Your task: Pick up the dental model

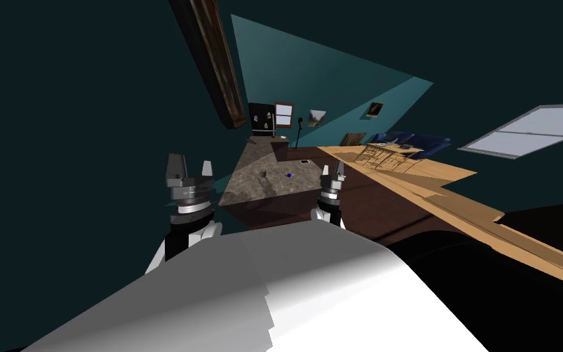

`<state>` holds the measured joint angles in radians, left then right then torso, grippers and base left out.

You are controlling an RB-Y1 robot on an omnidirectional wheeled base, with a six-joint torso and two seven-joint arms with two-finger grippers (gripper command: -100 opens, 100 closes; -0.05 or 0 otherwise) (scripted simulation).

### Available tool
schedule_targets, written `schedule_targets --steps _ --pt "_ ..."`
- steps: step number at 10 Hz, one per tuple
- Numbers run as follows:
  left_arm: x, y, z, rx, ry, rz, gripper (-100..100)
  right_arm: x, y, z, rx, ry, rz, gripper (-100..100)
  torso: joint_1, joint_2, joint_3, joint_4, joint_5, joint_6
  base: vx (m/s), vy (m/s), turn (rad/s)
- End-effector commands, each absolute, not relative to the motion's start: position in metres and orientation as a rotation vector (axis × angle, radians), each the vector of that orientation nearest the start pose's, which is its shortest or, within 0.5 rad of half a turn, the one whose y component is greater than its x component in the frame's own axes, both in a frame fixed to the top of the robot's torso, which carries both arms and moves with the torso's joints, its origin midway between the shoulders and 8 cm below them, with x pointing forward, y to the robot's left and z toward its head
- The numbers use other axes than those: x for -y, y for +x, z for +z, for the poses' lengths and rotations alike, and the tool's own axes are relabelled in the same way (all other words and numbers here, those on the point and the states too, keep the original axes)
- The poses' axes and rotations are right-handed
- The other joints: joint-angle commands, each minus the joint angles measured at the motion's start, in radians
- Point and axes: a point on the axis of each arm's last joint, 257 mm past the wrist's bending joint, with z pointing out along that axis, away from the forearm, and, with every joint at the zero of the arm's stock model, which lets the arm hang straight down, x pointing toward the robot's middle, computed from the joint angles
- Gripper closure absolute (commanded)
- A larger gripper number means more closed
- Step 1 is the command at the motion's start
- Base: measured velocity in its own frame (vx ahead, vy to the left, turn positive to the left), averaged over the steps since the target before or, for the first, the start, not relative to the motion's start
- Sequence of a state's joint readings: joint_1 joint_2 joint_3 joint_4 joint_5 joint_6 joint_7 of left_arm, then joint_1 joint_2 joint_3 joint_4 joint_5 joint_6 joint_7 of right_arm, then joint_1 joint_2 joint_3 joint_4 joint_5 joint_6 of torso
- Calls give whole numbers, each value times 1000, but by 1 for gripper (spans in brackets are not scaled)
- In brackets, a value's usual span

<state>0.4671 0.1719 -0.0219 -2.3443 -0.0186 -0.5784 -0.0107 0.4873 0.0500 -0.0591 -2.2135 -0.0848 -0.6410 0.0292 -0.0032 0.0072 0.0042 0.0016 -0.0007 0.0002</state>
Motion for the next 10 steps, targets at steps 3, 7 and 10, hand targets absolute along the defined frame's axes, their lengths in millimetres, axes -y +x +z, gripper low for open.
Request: schedule_targets --steps 3,7,10 --pt "-221 324 55 -751 -319 -1413 -100 313 325 25 -457 658 1280 0 1 -1 -1 0 0 0 -80 -34 -59" --pt "-209 330 33 -857 -279 -1454 -100 313 325 25 -457 658 1280 0 1 -3 -2 -1 0 0 -60 -33 -84" --pt "-201 337 4 -985 -254 -1492 -100 313 325 25 -457 658 1280 0 1 -4 -2 -1 0 0 -53 -38 -148"
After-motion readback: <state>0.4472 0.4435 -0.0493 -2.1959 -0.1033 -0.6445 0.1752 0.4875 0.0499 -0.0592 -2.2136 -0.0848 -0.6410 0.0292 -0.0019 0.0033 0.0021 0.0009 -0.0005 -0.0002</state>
